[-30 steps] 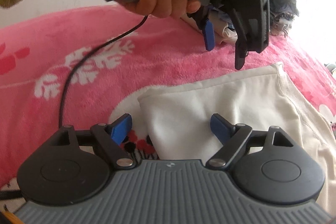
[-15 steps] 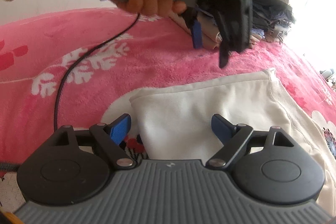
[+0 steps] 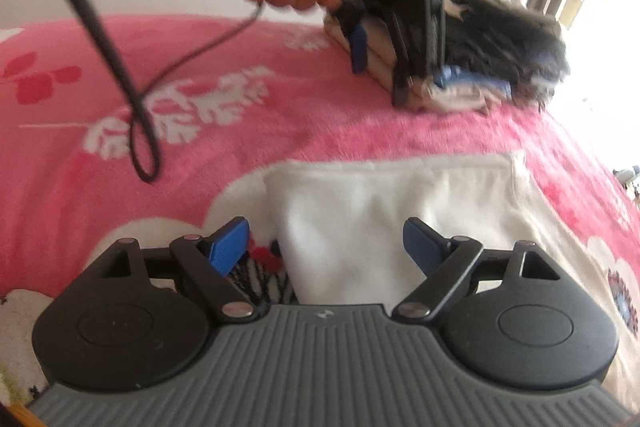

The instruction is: Fold clothes

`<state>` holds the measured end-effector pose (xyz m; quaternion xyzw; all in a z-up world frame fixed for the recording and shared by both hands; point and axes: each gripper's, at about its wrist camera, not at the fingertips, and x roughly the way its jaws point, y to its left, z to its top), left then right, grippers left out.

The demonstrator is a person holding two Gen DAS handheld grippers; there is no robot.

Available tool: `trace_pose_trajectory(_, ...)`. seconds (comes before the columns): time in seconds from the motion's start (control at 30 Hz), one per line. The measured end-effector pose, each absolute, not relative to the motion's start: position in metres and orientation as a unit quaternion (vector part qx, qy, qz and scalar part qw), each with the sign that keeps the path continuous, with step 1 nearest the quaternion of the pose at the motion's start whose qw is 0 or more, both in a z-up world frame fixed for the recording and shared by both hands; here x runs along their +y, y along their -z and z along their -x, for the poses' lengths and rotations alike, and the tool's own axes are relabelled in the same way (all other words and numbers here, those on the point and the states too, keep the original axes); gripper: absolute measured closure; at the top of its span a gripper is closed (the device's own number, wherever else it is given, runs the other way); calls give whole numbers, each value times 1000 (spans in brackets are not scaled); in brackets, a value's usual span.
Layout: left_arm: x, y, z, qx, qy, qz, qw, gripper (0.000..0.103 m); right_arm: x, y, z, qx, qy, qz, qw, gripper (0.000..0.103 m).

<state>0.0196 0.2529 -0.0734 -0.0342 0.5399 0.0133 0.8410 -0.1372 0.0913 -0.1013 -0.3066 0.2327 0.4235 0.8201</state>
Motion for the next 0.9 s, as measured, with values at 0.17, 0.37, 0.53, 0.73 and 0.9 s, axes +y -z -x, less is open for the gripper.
trace_pose_trajectory(0.17, 249, 73, -17, 540, -1, 45, 841, 44, 98, 112, 131, 231, -409, 335, 817, 19)
trace_pose_trajectory(0.37, 244, 69, -17, 544, 47, 88, 833, 42, 102, 112, 115, 229, -398, 325, 827, 54)
trace_pose_trajectory(0.53, 234, 87, -33, 578, 127, 187, 784, 40, 87, 104, 105, 241, -401, 272, 841, 89)
trace_pose_trajectory(0.73, 215, 106, -54, 591, 160, 211, 762, 39, 81, 95, 106, 244, -412, 236, 846, 93)
trace_pose_trajectory(0.9, 203, 110, -70, 582, 157, 203, 772, 39, 78, 94, 105, 246, -413, 229, 847, 94)
